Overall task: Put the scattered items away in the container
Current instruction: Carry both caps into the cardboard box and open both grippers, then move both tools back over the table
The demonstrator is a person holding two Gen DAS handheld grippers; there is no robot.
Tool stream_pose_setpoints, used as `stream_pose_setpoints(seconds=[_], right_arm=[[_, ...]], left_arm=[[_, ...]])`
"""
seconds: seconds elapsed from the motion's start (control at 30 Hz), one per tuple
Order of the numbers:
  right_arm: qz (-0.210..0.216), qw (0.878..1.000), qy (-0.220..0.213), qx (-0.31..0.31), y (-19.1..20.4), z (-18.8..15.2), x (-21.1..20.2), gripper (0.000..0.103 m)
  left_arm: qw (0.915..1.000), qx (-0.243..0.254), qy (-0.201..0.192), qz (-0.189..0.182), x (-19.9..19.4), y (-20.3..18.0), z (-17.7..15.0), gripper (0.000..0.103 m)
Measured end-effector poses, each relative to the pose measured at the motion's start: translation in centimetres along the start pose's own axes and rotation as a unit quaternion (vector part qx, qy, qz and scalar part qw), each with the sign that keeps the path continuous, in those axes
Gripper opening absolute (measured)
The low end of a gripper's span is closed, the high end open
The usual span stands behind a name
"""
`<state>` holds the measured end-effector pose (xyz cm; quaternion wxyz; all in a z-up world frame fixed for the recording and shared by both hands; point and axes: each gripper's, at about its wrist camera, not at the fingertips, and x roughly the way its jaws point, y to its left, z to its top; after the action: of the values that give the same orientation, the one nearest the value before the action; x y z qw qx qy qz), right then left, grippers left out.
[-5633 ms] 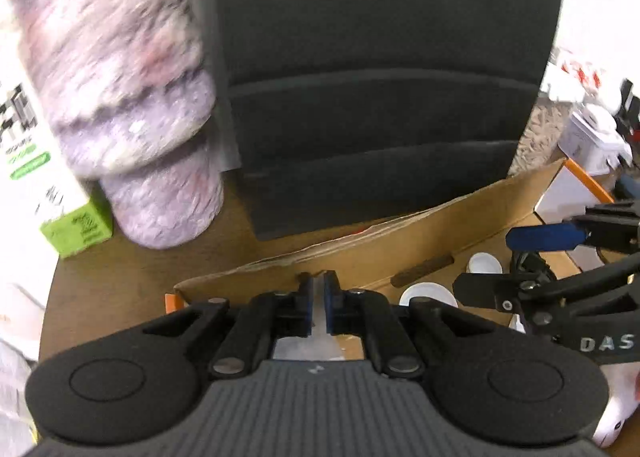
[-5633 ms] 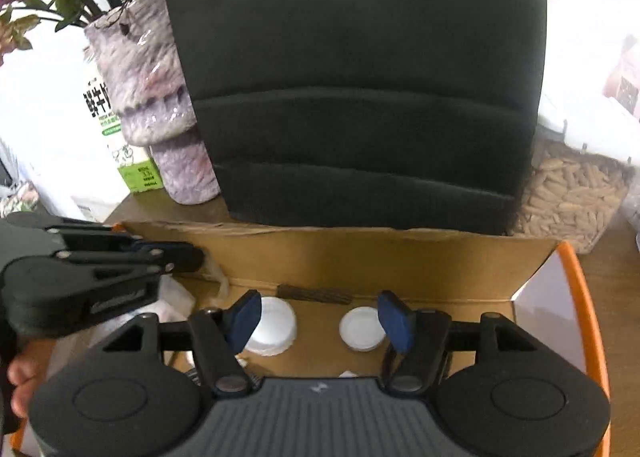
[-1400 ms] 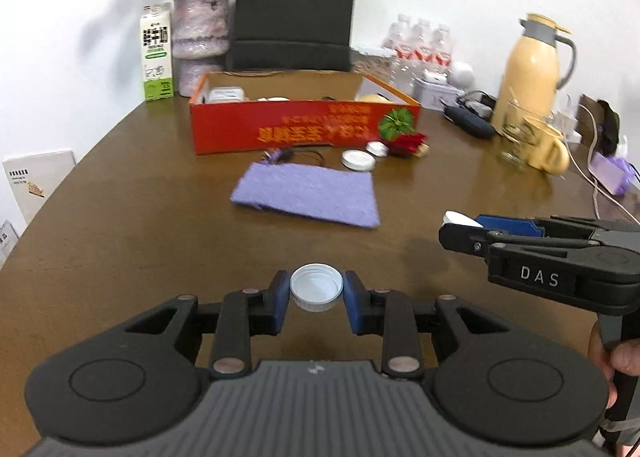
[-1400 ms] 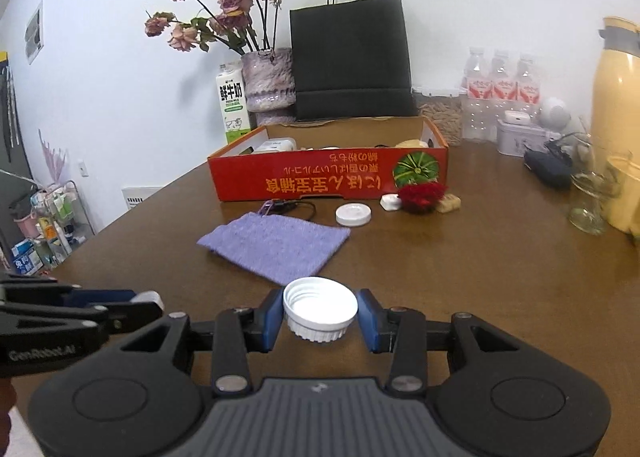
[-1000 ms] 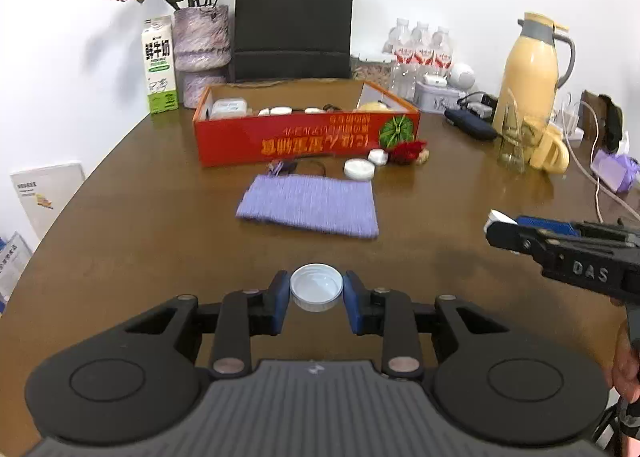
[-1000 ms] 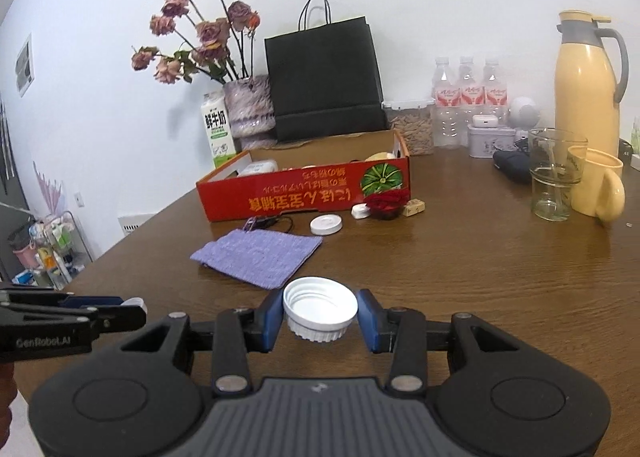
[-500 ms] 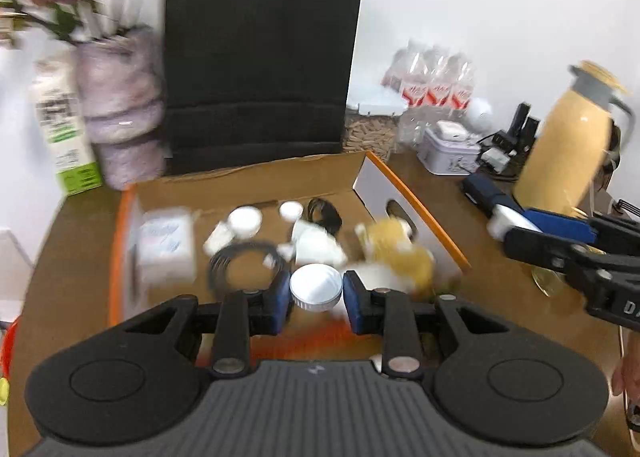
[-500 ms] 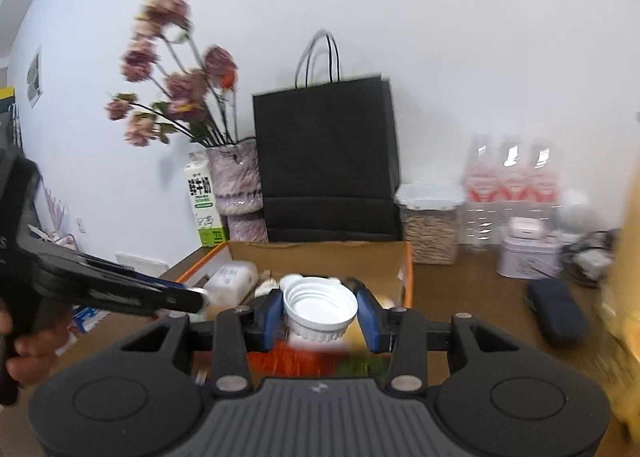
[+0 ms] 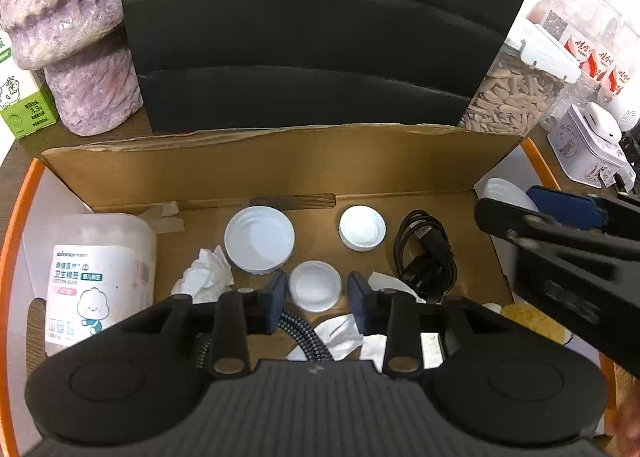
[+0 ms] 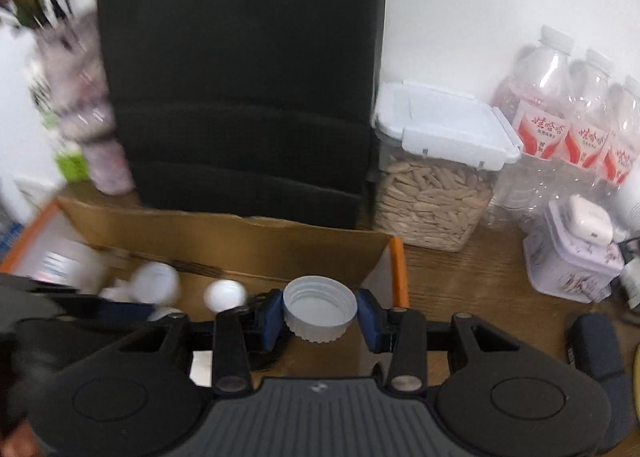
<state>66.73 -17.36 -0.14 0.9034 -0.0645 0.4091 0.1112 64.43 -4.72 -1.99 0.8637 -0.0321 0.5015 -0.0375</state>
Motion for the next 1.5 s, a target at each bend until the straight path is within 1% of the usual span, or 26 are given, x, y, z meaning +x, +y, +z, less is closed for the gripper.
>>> stream_pose_setpoints(seconds=[0.03, 0.07, 0.1, 0.17, 0.23, 0.3, 0.37, 0.4, 0.5, 0.57, 0.6, 0.67, 0.73, 0.8, 0.9, 0.97, 1.03, 1.1, 1.17, 1.2, 1.23, 1.33, 1.43, 1.5], right_arm=[[-0.014, 1.000, 0.005, -0.002, 0.2, 0.1, 0.6, 0.043], [-0.018, 1.000, 0.008, -0.007, 0.3, 0.0, 0.7, 0.045], [-0.016, 1.000, 0.006, -0.011, 0.3, -0.2, 0.6, 0.051], [-0.008, 1.000, -0.002, -0.005, 0.0, -0.3, -0.3, 0.056], [-0.003, 1.000, -0.018, 0.003, -0.5, -0.2, -2.1, 0.058], [-0.009, 1.000, -0.027, 0.007, -1.1, -0.1, -3.9, 0.068], [-0.011, 0.999, -0.033, 0.004, -1.4, 0.0, -5.7, 0.073], [-0.012, 0.999, -0.031, 0.001, -1.6, -0.1, -6.6, 0.074], [-0.001, 1.000, -0.016, 0.002, -1.9, -0.6, -8.8, 0.076], [0.010, 1.000, -0.002, 0.011, -2.0, -1.1, -10.3, 0.076], [0.016, 1.000, 0.002, 0.016, -2.1, -1.4, -11.1, 0.076], [0.030, 0.999, 0.005, 0.025, -2.0, -2.3, -12.5, 0.076], [0.054, 0.998, 0.006, 0.034, -1.8, -3.3, -14.4, 0.076], [0.081, 0.996, 0.006, 0.042, -1.8, -4.4, -15.9, 0.076], [0.103, 0.994, 0.002, 0.047, -1.5, -6.3, -18.4, 0.077], [0.113, 0.993, -0.008, 0.042, -1.1, -8.0, -20.1, 0.078], [0.128, 0.991, -0.021, 0.030, -0.5, -10.1, -22.2, 0.081], [0.141, 0.989, -0.034, 0.020, 0.0, -12.5, -24.1, 0.081], [0.151, 0.987, -0.051, 0.009, 0.4, -15.2, -26.0, 0.081], [0.154, 0.986, -0.059, 0.005, 0.6, -16.5, -26.9, 0.082], [0.156, 0.985, -0.067, 0.000, 0.8, -17.9, -27.8, 0.082], [0.163, 0.982, -0.091, 0.004, 1.2, -22.2, -29.8, 0.083], [0.166, 0.981, -0.100, 0.014, 1.7, -26.8, -30.5, 0.083], [0.169, 0.980, -0.105, 0.005, 2.4, -29.7, -30.6, 0.083]], left_arm=[[1.0000, 0.005, -0.005, -0.004, -0.3, -0.1, 0.0, 0.042], [0.9999, 0.011, -0.009, -0.007, -0.8, -0.3, -0.1, 0.047], [0.9998, 0.016, -0.014, -0.006, -1.3, -0.2, 0.0, 0.048], [0.9995, 0.018, -0.024, -0.010, -2.8, -0.1, -0.1, 0.049], [0.9993, 0.016, -0.031, -0.014, -4.7, 0.2, -0.3, 0.051], [0.9993, 0.016, -0.033, -0.009, -6.5, 0.5, -0.5, 0.054], [0.9994, 0.014, -0.029, -0.012, -8.1, 1.2, -0.8, 0.066], [0.9996, 0.011, -0.024, -0.014, -8.9, 1.6, -1.1, 0.067], [0.9999, -0.003, -0.010, -0.006, -10.9, 2.5, -1.9, 0.068], [0.9999, -0.014, -0.008, -0.005, -12.4, 3.1, -2.6, 0.070], [0.9998, -0.016, -0.011, -0.004, -13.5, 3.3, -2.9, 0.071], [0.9995, -0.017, -0.027, 0.006, -15.8, 3.7, -3.8, 0.080], [0.9982, -0.021, -0.052, 0.023, -18.2, 4.3, -5.2, 0.086], [0.9972, -0.020, -0.064, 0.034, -20.0, 4.9, -6.4, 0.086], [0.9957, -0.021, -0.076, 0.048, -22.3, 5.9, -9.1, 0.088], [0.9948, -0.017, -0.086, 0.053, -23.6, 6.5, -11.4, 0.089], [0.9946, -0.002, -0.090, 0.052, -24.7, 6.8, -14.5, 0.089], [0.9951, 0.020, -0.089, 0.039, -25.6, 6.8, -17.5, 0.089], [0.9944, 0.053, -0.091, -0.004, -26.7, 6.7, -20.7, 0.089], [0.9925, 0.065, -0.101, -0.022, -27.3, 6.7, -22.3, 0.089], [0.9907, 0.066, -0.115, -0.029, -28.0, 6.6, -24.1, 0.089], [0.9834, 0.077, -0.161, -0.034, -29.2, 5.9, -29.2, 0.093], [0.9793, 0.087, -0.181, -0.025, -29.0, 4.4, -34.1, 0.094], [0.9792, 0.096, -0.177, -0.026, -28.2, 3.5, -36.8, 0.095]])
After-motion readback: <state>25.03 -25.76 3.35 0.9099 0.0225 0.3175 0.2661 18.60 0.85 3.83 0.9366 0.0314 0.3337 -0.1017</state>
